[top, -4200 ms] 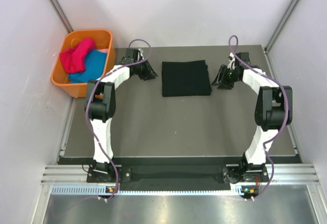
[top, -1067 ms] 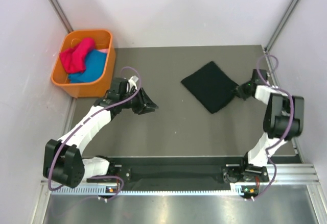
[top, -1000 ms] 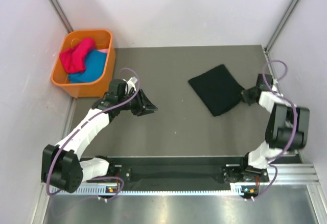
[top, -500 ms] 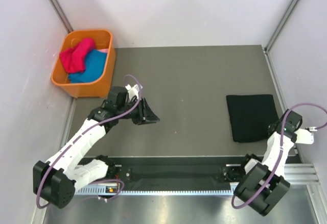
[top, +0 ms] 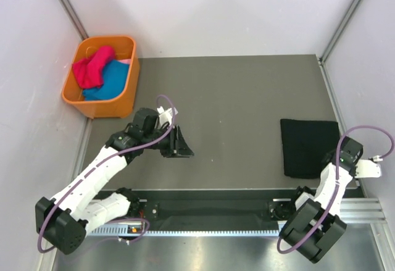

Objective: Fold and stack the t-shirts
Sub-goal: Neatly place the folded tshirt to the corner, then reset both grippers

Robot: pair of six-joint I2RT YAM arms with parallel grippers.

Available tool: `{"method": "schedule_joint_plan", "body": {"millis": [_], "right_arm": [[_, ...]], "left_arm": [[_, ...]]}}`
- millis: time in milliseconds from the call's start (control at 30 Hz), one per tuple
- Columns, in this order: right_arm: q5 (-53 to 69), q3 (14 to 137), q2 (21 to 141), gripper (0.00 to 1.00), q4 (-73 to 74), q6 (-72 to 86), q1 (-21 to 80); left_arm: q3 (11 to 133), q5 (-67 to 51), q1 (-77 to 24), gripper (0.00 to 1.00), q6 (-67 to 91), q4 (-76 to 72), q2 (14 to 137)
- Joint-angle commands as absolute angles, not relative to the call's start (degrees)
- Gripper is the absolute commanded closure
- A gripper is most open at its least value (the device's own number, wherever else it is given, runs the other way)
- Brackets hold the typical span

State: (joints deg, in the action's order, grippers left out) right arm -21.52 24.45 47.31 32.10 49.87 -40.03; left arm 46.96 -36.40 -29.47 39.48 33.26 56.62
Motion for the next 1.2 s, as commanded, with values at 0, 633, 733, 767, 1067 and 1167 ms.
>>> {"method": "schedule_joint_plan", "body": {"millis": [0,633,733,767,1067,1167], "right_arm": [[-27.42,25.66,47.28,1.0,30.15,45.97,-40.96],[-29.36,34.25,47.91,0.29,36.63,37.02,-38.24],[-26.38,39.44,48.95,0.22,40.95,36.57,-36.31],[-24.02,40.77,49.3,0.23,42.18,36.13,-34.91],[-3.4,50.19,53.26,0.1,33.86,37.61,6.56],[4.63,45.72,52.47,0.0,24.45,40.42,19.22]], "left_arm": [[49.39,-36.04,-30.67,0.61,37.18,34.72,55.37],[50.1,-34.19,-32.17,0.61,35.68,36.12,54.58],[49.75,-33.84,-32.17,0.6,35.42,36.21,54.49],[49.14,-33.75,-32.17,0.6,35.51,35.95,54.32],[44.13,-33.22,-31.82,0.58,39.1,32.53,51.69],[38.69,-32.96,-31.82,0.57,44.18,27.18,46.95]]}}
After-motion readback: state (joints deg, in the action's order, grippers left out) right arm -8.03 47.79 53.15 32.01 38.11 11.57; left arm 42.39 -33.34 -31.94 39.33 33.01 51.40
